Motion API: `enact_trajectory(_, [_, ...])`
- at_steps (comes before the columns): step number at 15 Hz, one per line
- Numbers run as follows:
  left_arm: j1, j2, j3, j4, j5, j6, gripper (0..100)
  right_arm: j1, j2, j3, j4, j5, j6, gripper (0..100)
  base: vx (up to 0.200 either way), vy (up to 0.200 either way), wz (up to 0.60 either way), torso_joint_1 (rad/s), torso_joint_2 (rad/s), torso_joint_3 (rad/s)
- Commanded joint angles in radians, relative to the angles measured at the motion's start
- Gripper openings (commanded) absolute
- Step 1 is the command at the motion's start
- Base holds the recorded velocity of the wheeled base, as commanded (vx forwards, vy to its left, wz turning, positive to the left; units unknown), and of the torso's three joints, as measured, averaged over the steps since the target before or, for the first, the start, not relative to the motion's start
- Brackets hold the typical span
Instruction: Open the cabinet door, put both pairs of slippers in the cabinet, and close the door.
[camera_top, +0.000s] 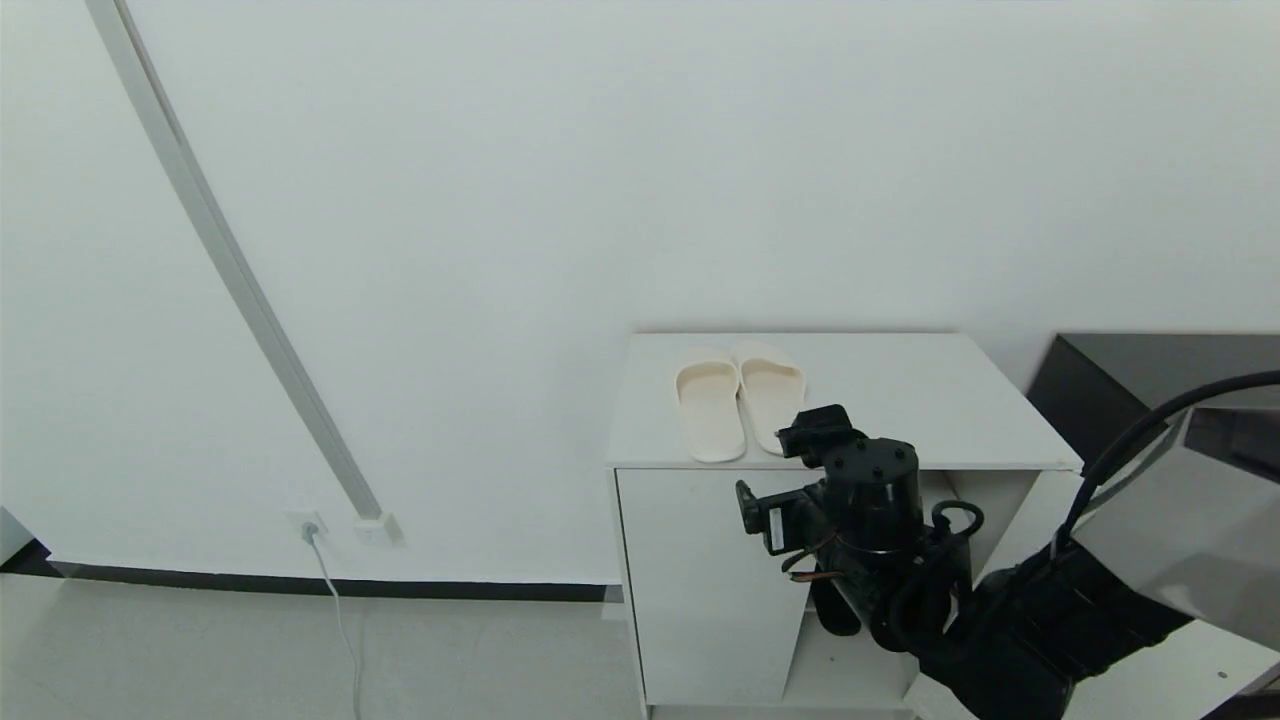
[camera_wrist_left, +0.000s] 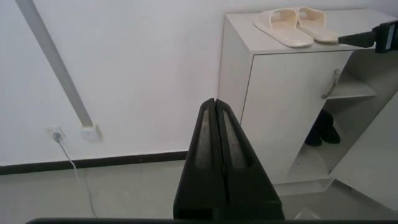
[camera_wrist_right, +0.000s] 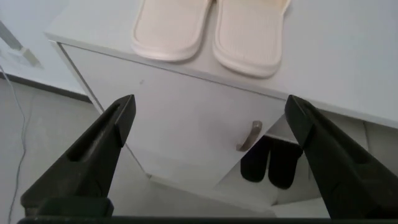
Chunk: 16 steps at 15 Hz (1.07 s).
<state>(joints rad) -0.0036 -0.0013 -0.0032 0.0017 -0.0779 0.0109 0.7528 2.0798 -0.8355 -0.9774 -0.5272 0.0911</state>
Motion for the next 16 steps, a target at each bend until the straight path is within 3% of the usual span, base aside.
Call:
enact_trajectory(1, [0.001, 0.001, 0.000, 0.000, 0.000, 0.001, 0, 0.014, -0.067, -0.083, 0.131, -0.002, 0.068, 100, 0.000, 0.000, 0.00, 0.000, 0.00, 0.000])
enact_trajectory(4, [0.001, 0.001, 0.000, 0.000, 0.000, 0.000, 0, 0.019, -0.096, -0.096, 0.181, -0.007, 0.091, 100, 0.000, 0.000, 0.00, 0.000, 0.00, 0.000])
enact_trajectory(14, [0.001, 0.001, 0.000, 0.000, 0.001, -0.002, 0, 0.039, -0.049, -0.085, 0.171, -0.007, 0.105, 100, 0.200, 0.000, 0.00, 0.002, 0.00, 0.002])
enact_trajectory(16, [0.001, 0.001, 0.000, 0.000, 0.001, -0.003, 0, 0.039, 0.025, -0.088, 0.117, -0.005, 0.108, 100, 0.100, 0.000, 0.00, 0.001, 0.00, 0.001])
